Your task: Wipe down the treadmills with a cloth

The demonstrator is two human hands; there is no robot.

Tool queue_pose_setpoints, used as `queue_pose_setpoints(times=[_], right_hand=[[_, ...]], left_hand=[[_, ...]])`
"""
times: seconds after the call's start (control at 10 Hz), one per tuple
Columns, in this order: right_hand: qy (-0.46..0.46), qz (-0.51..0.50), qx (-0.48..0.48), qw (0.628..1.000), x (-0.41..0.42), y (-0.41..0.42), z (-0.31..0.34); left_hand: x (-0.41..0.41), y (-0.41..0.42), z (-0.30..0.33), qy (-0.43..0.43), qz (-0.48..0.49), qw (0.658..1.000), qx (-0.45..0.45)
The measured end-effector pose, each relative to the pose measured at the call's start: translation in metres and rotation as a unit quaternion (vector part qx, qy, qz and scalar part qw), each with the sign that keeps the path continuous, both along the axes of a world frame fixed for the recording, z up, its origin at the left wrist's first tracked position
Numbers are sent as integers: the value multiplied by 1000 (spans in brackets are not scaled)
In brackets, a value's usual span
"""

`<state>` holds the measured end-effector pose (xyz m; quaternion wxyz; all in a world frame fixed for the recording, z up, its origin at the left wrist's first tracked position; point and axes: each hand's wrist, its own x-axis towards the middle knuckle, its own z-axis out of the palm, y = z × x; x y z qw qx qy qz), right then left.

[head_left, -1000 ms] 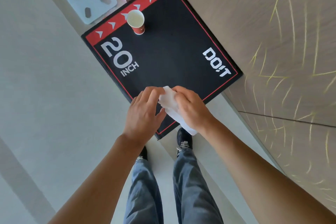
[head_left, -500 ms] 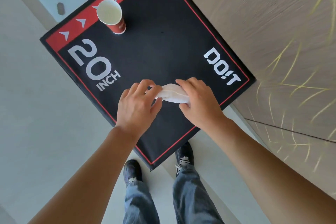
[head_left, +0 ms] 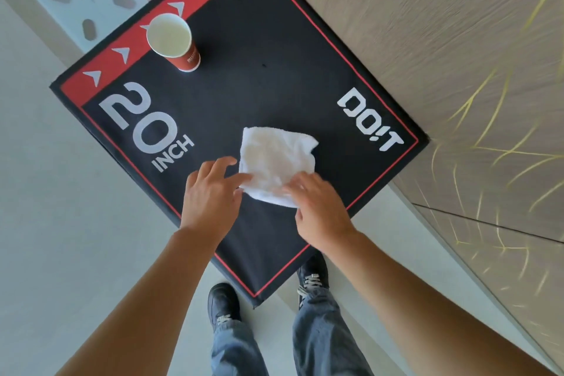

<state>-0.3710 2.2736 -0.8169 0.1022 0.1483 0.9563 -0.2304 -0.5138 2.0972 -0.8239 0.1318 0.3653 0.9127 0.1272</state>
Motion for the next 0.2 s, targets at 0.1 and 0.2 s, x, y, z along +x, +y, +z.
queue_pose_setpoints(times=[0.1,0.2], right_hand=[[-34,-10,-55,998,22,-17,4],[-26,-48,-46,997,20,-22,15]], left_hand=[[12,-16,6,-13,-14,1000,-19],[20,-20,18,-2,-10,1000,-20]])
